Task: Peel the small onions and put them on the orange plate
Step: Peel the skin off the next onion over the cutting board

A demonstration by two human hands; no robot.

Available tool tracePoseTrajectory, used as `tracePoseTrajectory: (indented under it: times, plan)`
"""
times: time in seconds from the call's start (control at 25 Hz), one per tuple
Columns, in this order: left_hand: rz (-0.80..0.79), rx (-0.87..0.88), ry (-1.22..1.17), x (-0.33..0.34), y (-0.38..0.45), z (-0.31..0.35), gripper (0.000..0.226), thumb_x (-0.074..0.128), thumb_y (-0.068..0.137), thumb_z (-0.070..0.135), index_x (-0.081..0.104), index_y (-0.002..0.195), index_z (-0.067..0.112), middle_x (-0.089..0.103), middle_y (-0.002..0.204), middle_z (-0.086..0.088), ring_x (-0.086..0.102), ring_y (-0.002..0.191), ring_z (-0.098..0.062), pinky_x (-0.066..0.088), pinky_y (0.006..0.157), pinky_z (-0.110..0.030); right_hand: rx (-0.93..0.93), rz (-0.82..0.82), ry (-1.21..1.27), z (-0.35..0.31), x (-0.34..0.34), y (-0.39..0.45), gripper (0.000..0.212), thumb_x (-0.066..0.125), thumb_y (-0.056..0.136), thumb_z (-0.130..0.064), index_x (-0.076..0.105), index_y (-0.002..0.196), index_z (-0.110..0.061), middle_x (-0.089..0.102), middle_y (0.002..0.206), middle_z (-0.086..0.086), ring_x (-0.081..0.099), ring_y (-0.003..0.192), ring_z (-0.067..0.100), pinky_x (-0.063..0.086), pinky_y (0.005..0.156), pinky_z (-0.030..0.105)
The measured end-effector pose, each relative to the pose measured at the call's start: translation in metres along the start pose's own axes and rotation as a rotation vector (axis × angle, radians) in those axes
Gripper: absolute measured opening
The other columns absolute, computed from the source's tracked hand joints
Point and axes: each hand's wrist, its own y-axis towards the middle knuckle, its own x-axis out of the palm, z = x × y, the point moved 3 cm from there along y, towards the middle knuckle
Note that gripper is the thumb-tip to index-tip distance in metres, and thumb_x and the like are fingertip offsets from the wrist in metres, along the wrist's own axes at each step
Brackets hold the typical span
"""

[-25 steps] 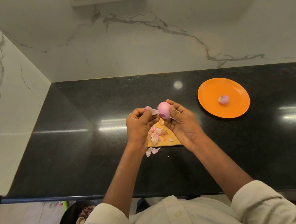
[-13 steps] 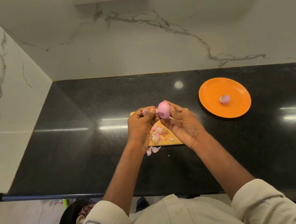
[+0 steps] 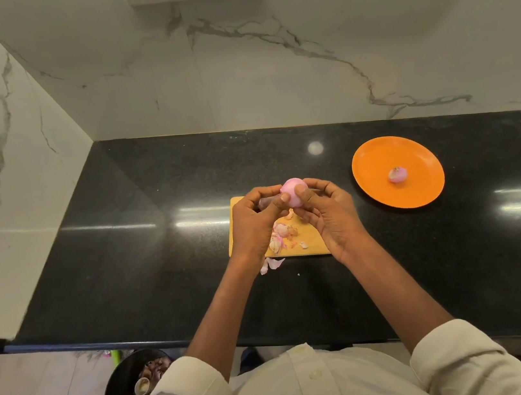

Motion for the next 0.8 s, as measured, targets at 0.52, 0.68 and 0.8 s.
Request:
tracePoseTrajectory:
  times: [0.52,0.68,0.8]
  plan:
    - [0.067,0.009,0.085,-0.004,0.003,0.006,0.006,0.079,0.094,0.008,0.077,0.098,0.004,0.079,0.087,-0.014,0.076,0.074,-0.028,0.066,0.071,-0.037,-0.142,-0.001,-0.245,-0.005,0.003,-0.005,0.034,0.081,0.091,-0.016,0.068,0.121,-0.011,0.073,0.120,0.008,0.074,0.109,0.024,0.064,0.082,0.031]
    - [0.076,-0.158,-0.188,-0.004,0.006,0.000,0.007,0.075,0.095,0.006,0.076,0.100,0.001,0.075,0.084,-0.012,0.068,0.072,-0.017,0.057,0.067,-0.027,0.081,-0.075,0.070,0.001,0.006,-0.004,0.021,0.063,0.105,-0.015,0.068,0.123,-0.007,0.072,0.123,0.015,0.075,0.105,0.026,0.064,0.088,0.035]
    - [0.077,-0.217,-0.265,-0.003,0.003,-0.004,0.006,0.074,0.098,0.008,0.076,0.101,0.004,0.076,0.088,-0.012,0.071,0.076,-0.017,0.060,0.068,-0.025,0.200,-0.066,0.167,0.005,0.005,-0.006,0.016,0.056,0.107,-0.013,0.070,0.115,-0.008,0.071,0.118,0.017,0.073,0.098,0.024,0.062,0.087,0.035]
